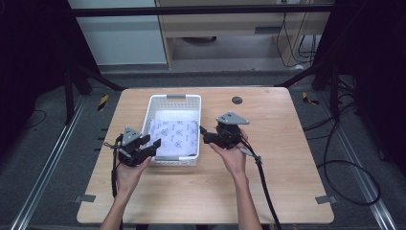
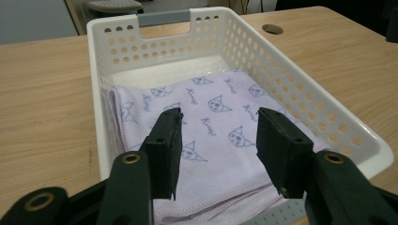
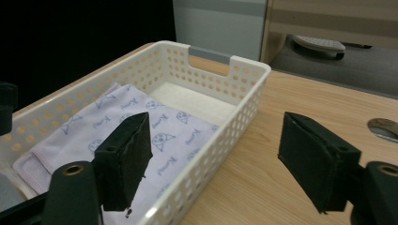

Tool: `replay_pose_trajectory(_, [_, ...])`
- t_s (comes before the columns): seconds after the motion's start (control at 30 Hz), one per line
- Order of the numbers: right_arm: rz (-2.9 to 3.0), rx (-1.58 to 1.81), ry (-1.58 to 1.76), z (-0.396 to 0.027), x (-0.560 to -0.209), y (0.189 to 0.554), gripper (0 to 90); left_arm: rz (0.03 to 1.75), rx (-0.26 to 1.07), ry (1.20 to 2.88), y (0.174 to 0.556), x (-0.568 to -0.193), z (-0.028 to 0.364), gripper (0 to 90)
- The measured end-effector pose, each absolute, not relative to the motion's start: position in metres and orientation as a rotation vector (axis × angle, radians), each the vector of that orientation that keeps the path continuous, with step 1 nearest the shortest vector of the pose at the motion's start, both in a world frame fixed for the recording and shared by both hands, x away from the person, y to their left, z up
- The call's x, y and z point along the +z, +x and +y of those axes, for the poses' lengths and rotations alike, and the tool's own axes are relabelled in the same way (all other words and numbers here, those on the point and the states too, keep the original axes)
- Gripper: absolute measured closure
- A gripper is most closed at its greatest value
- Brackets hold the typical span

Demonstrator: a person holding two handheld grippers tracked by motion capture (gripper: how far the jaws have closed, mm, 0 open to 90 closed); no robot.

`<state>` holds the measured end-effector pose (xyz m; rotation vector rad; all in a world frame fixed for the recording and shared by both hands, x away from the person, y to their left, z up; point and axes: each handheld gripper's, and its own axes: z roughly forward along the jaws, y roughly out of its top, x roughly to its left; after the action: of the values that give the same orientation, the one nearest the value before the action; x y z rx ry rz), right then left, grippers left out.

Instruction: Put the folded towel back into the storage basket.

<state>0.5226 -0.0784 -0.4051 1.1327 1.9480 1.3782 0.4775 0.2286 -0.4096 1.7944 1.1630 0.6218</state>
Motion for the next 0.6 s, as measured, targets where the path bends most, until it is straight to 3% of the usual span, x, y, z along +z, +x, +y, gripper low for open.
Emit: replay_pose_trajectory(0.6, [1.923, 1.360, 1.166, -0.140, -0.433, 0.479, 16.9, 1.131, 0.655, 1.792, 0.449, -0.415, 0.246, 41.9])
